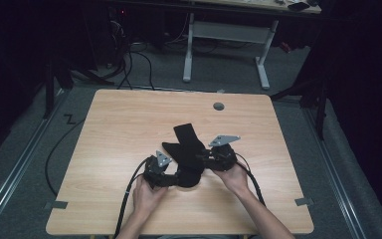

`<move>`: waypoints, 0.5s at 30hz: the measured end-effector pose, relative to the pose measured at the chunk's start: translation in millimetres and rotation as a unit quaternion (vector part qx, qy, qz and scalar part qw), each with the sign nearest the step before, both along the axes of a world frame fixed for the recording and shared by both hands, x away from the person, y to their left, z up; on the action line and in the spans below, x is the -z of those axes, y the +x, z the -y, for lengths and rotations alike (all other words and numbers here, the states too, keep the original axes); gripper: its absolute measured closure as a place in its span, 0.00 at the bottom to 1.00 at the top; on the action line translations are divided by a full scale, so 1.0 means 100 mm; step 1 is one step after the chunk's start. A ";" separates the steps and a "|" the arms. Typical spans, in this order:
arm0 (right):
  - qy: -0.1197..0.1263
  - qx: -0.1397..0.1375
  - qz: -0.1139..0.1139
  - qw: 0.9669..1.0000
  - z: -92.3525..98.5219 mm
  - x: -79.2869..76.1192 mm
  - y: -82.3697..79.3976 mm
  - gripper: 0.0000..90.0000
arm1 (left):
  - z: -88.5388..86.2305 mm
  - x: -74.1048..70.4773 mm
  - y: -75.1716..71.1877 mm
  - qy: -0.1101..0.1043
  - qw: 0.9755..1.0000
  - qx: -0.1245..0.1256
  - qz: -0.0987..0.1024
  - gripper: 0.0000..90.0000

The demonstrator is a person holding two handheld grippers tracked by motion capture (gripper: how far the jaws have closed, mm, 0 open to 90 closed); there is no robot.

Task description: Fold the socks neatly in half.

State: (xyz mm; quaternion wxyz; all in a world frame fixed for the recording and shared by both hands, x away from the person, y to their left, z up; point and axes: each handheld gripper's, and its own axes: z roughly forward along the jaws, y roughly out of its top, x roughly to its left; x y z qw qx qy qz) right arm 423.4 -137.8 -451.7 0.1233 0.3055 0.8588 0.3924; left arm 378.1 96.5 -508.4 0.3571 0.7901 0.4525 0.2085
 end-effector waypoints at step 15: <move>-0.080 -0.034 -0.006 0.996 -0.94 0.23 0.43 0.68 | 0.00 0.00 0.00 0.001 1.000 0.001 0.000 0.25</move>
